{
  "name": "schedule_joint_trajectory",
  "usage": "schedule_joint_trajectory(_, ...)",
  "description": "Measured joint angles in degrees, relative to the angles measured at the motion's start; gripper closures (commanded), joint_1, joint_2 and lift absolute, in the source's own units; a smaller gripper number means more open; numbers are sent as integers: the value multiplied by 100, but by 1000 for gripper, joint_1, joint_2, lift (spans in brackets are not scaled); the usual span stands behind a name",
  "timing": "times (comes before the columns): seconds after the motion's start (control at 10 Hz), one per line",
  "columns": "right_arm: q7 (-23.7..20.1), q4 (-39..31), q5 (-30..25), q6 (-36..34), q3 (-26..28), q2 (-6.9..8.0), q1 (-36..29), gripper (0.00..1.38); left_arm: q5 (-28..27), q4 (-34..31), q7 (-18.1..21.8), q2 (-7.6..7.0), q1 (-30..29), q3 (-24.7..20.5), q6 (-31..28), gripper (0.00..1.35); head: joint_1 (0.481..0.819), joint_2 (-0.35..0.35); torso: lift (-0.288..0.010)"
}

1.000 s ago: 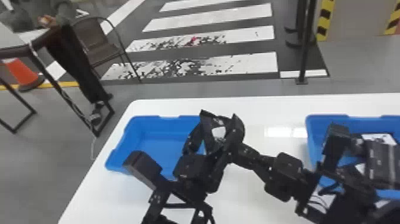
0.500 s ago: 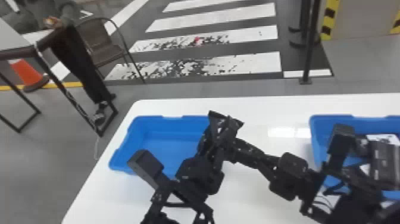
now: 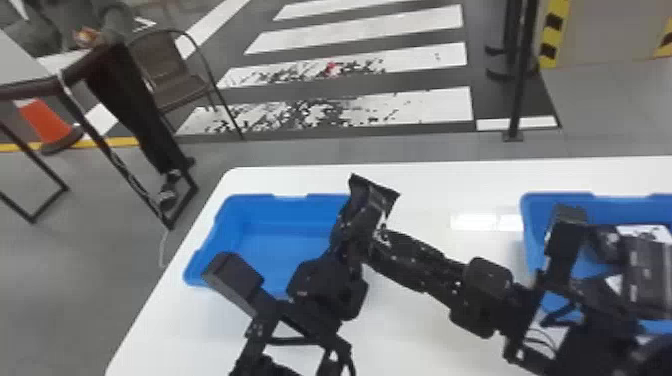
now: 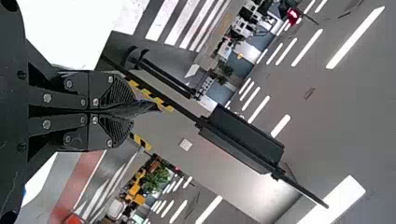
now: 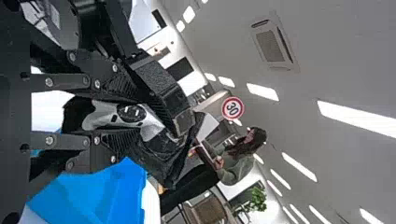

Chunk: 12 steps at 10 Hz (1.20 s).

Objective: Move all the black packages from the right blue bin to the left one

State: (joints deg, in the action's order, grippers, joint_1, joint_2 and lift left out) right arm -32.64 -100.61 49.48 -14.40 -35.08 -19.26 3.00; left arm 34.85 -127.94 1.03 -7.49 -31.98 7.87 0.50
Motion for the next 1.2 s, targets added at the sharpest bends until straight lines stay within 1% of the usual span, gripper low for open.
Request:
schedule_joint_trajectory(0.1, -51, -85, -225, -256, 181, -6, -72, 45, -28, 114, -66, 35, 62, -170, 97, 1219, 695, 350, -154)
schedule_joint_trajectory(0.2, -59, -119, -337, -369, 327, -6, -131, 76, -214, 401, -140, 90, 193, -426, 170, 1219, 695, 350, -154)
schedule_joint_trajectory(0.3, -59, -126, -369, -453, 459, 4, -196, 78, -647, 931, -207, 165, 462, -812, 195, 1219, 695, 350, -154)
schedule_joint_trajectory(0.4, -58, -154, -383, -578, 582, 9, -261, 79, -1254, 1666, -243, 228, 831, -1249, 281, 1217, 695, 350, -154)
schedule_joint_trajectory(0.5, -58, -235, -438, -787, 734, 10, -321, 84, -1953, 2458, -286, 257, 1228, -1633, 519, 980, 695, 350, -154)
schedule_joint_trajectory(0.6, -65, -355, -554, -1027, 952, 11, -386, 84, -2510, 3085, -430, 249, 1541, -1846, 751, 288, 695, 350, -154)
schedule_joint_trajectory(0.7, -99, -482, -694, -1237, 1232, 18, -476, 84, -2751, 3348, -468, 208, 1673, -1887, 923, -1, 695, 350, -154)
schedule_joint_trajectory(0.8, -134, -582, -845, -1359, 1556, 34, -575, 81, -2750, 3406, -455, 184, 1645, -1843, 1417, 137, 695, 350, -154)
schedule_joint_trajectory(0.9, -135, -747, -1086, -1506, 1983, 76, -718, 85, -2555, 3367, -425, 179, 1531, -1691, 2065, 297, 695, 350, -154)
schedule_joint_trajectory(1.0, -48, -997, -1405, -1691, 2470, 141, -889, 85, -2307, 3078, -394, 182, 1339, -1499, 2399, 332, 695, 350, -154)
schedule_joint_trajectory(1.1, 246, -1458, -1825, -1966, 2968, 218, -1128, 85, -2145, 2598, -374, 194, 1073, -1327, 2413, 337, 695, 303, -154)
schedule_joint_trajectory(1.2, 679, -2152, -2356, -2319, 3467, 328, -1471, 85, -1963, 2097, -298, 204, 787, -1178, 2216, 337, 695, 261, -154)
